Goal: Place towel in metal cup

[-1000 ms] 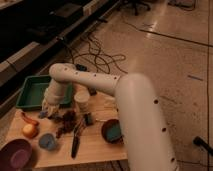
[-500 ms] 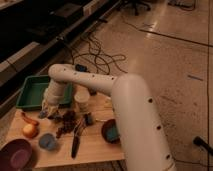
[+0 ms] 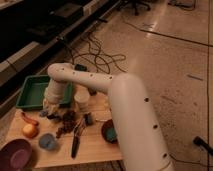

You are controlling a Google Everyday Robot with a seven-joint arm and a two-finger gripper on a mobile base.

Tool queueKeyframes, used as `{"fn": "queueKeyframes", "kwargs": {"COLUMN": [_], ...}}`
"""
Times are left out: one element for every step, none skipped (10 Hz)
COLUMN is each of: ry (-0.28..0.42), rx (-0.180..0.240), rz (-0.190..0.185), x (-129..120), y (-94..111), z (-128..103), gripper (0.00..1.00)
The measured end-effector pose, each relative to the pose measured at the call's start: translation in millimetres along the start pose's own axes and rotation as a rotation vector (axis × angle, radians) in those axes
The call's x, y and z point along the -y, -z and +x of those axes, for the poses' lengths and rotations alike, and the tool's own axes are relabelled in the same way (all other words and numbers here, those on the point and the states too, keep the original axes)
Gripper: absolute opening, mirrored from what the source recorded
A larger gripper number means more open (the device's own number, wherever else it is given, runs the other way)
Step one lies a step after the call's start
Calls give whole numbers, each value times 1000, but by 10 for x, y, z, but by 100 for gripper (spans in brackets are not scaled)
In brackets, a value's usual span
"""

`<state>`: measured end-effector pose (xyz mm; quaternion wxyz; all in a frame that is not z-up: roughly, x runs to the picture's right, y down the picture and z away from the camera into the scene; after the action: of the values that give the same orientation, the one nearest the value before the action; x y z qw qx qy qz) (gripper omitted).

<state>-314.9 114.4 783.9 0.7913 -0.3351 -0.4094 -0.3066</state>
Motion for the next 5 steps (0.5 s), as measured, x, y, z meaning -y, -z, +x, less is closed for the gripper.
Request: {"fn": "queueKeyframes", "kwargs": {"ry": [2, 5, 6, 5, 1], "rx": [-5, -12, -19, -26, -32], "rz": [-2, -3, -3, -3, -4], "x": [11, 21, 30, 37, 44], "y": [0, 5, 15, 26, 39], "z": [5, 10, 17, 24, 32], "gripper": [0, 0, 0, 3, 12]}}
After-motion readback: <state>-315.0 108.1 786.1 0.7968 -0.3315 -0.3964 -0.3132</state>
